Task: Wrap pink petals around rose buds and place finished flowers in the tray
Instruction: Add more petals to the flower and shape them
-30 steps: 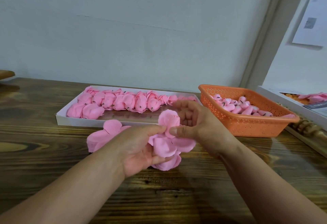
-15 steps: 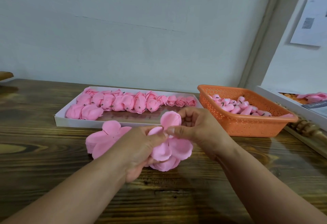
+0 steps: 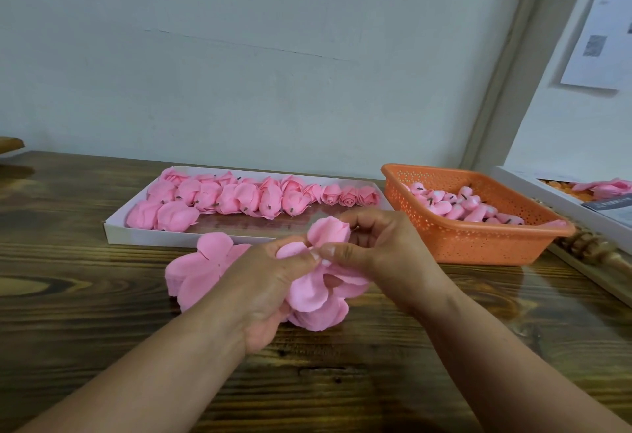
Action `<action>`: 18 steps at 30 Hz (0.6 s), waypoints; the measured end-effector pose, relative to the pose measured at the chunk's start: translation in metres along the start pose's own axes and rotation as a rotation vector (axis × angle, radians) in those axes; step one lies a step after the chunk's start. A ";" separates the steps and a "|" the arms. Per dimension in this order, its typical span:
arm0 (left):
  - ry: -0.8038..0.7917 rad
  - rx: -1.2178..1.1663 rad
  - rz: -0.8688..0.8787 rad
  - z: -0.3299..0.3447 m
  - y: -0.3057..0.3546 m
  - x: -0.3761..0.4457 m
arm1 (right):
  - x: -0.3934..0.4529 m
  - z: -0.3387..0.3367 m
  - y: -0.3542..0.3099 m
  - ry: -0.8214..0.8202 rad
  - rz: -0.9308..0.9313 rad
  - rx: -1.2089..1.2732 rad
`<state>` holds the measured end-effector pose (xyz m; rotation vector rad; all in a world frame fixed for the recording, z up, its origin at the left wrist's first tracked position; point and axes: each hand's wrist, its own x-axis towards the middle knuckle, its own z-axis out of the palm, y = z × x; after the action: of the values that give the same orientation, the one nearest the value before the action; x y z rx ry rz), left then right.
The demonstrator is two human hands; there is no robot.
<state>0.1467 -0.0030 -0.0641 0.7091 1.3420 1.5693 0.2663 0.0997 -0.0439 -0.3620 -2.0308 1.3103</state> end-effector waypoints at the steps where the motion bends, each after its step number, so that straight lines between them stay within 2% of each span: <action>1: -0.001 -0.008 -0.003 0.000 0.000 0.000 | 0.000 0.000 0.000 0.001 -0.014 -0.025; 6: 0.000 -0.030 -0.001 -0.001 0.000 -0.001 | 0.001 -0.007 -0.005 -0.045 -0.053 -0.103; 13: 0.037 -0.127 0.000 -0.002 0.000 -0.002 | -0.002 0.001 0.002 0.070 -0.035 -0.201; 18: 0.044 -0.153 0.015 0.001 -0.011 -0.002 | -0.003 0.010 0.008 0.101 0.045 -0.143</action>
<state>0.1518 -0.0047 -0.0743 0.5951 1.2358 1.6880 0.2608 0.0953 -0.0549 -0.5319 -2.0471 1.1523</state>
